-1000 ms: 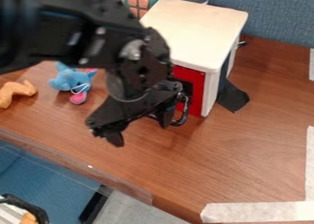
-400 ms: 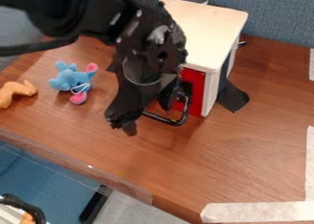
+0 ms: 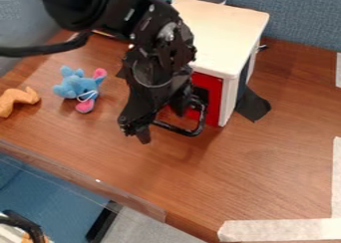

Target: Open the drawer

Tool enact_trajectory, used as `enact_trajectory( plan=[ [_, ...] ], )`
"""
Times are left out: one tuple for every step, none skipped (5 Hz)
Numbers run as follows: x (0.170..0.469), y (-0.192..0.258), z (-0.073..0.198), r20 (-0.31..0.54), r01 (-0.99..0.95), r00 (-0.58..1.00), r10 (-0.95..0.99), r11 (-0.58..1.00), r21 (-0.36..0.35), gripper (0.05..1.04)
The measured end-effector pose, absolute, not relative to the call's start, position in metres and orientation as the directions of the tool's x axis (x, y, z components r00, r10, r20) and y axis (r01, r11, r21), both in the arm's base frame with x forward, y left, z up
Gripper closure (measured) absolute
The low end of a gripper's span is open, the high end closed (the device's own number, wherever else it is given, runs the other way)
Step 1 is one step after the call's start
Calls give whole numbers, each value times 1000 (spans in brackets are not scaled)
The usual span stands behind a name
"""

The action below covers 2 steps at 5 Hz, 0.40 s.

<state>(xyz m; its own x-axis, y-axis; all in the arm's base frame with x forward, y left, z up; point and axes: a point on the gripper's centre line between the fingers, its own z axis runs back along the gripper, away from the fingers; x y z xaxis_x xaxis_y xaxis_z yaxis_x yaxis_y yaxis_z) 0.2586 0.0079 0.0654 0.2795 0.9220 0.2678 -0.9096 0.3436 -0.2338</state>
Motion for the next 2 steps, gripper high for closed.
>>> enact_trajectory(
  plan=[
    [265, 11, 60, 257, -915, 270, 928, 330, -231, 85],
    [270, 13, 50, 250, -925, 254, 934, 310, -219, 85]
  ],
)
